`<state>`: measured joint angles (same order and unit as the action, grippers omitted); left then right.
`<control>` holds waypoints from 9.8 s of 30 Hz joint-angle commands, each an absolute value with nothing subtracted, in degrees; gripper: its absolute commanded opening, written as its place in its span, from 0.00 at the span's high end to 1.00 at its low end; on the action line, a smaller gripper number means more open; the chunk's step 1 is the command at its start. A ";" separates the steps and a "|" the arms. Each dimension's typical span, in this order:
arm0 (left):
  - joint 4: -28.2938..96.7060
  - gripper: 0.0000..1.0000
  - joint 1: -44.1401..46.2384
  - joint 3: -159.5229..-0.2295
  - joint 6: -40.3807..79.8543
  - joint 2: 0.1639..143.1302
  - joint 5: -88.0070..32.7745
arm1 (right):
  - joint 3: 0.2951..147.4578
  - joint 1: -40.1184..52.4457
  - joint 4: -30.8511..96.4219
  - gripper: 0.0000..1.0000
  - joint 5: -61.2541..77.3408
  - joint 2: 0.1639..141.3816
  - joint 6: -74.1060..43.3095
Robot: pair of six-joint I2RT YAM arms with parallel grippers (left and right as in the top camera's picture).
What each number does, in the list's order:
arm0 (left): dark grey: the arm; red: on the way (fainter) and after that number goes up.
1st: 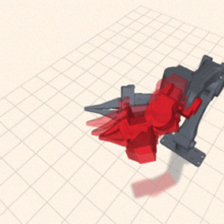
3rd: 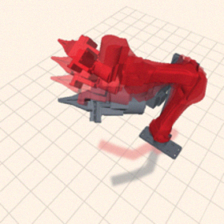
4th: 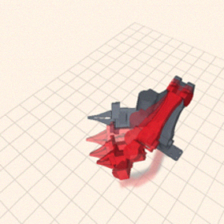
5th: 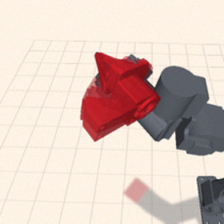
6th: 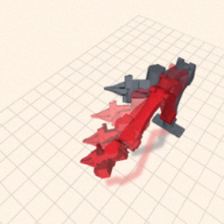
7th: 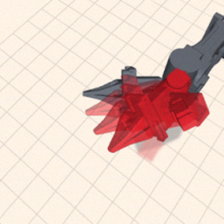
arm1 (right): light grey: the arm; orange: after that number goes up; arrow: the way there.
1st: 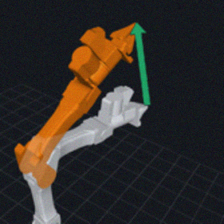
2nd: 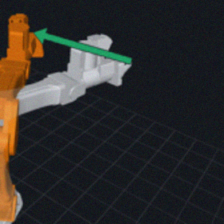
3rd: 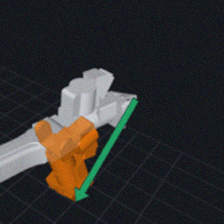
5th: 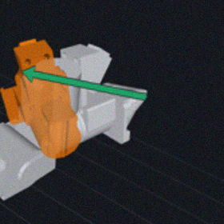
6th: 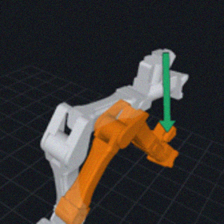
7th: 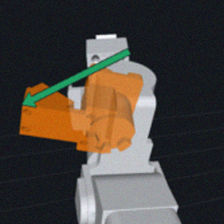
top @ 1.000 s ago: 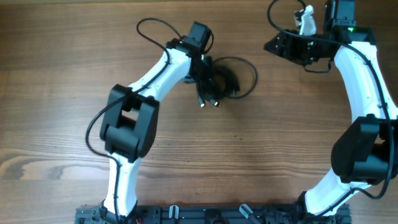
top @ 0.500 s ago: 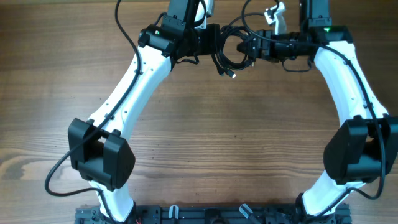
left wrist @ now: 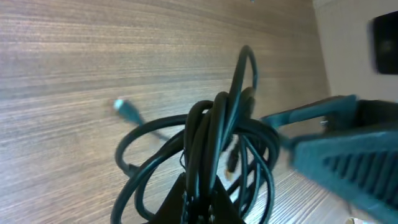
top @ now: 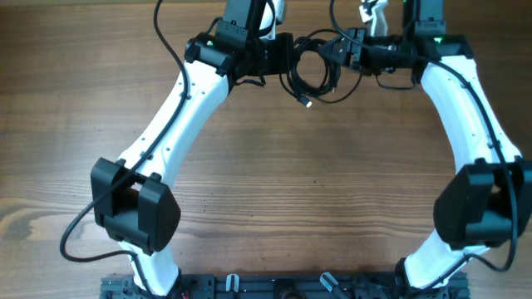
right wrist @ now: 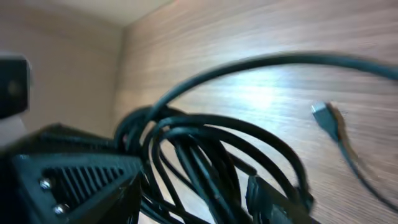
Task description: Untangle cables
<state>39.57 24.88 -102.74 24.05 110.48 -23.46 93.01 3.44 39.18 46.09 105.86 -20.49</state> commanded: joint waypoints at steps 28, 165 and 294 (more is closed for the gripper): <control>34.61 0.96 24.47 -103.37 38.28 109.93 -34.11 | 93.30 8.67 36.58 0.57 41.54 108.14 -33.01; 26.46 0.96 15.55 -103.35 26.85 109.95 -54.87 | 93.30 -4.38 50.59 0.42 42.09 95.83 -15.31; 27.27 0.28 25.28 -103.28 22.65 122.10 -28.67 | 93.30 -7.64 55.55 0.27 8.45 94.83 -25.80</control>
